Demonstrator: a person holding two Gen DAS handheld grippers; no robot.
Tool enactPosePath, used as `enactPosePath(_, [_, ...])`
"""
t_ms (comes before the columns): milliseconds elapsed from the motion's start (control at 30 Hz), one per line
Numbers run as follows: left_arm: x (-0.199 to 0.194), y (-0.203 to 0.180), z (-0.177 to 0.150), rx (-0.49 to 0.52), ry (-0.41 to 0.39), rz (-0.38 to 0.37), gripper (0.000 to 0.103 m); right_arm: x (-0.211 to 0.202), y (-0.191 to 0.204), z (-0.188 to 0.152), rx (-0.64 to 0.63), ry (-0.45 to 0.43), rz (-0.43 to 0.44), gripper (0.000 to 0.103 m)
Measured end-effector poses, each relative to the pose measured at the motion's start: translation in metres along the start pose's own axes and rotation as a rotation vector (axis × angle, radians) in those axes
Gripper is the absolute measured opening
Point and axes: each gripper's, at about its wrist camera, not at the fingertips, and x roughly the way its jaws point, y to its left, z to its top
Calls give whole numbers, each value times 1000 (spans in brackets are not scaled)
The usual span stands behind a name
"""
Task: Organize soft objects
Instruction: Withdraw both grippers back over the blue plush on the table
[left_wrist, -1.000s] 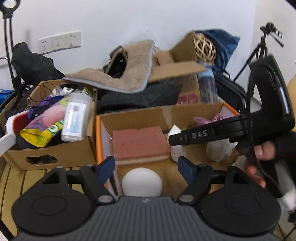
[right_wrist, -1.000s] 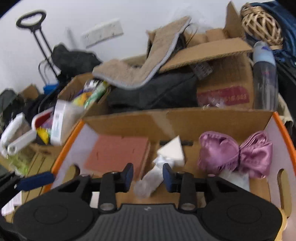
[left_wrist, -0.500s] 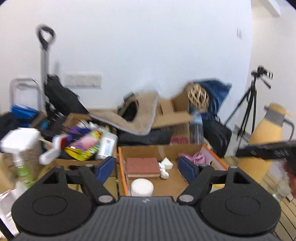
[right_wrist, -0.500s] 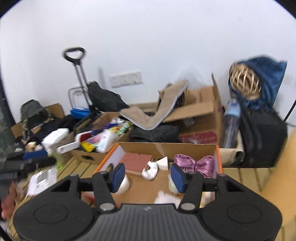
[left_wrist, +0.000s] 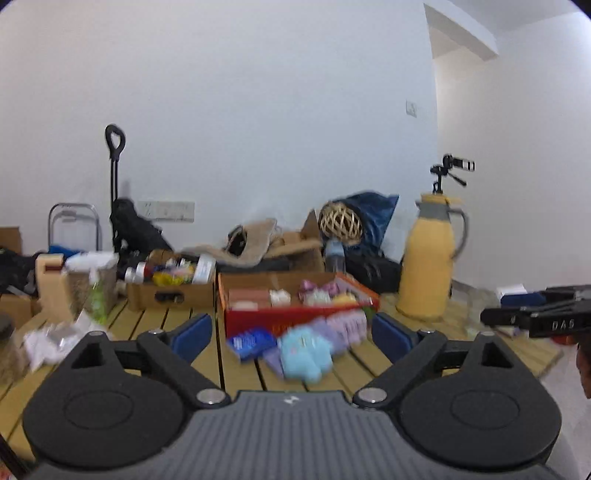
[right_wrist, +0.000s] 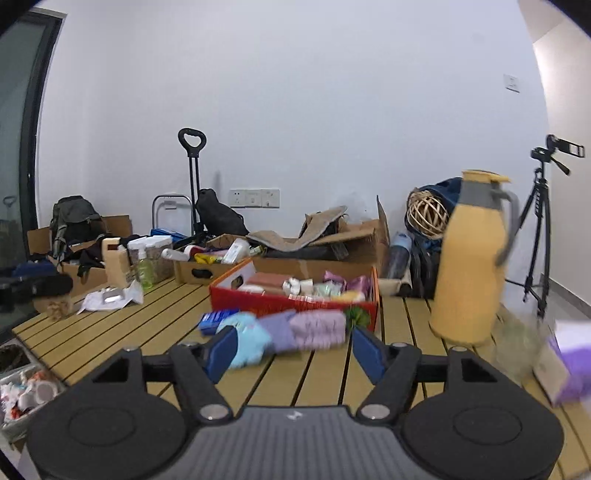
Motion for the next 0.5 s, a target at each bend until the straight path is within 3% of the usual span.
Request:
enactPosePath(100, [-24,-11,-18,-13,-3,27,99,-30,10,-20,-6,-20,3,77])
enactPosePath(233, [-22,-15,-26,-5,48,68,99,-50,14,-34,-2,-17,33,77])
enactPosePath(333, [-21,-12,-28,-14,34,68,99,-45,16,-38,8,-6,35,77])
enactPosePath(500, [4,-3,-40,-56,82,59,99,-22,18,-41,24,19,48,76])
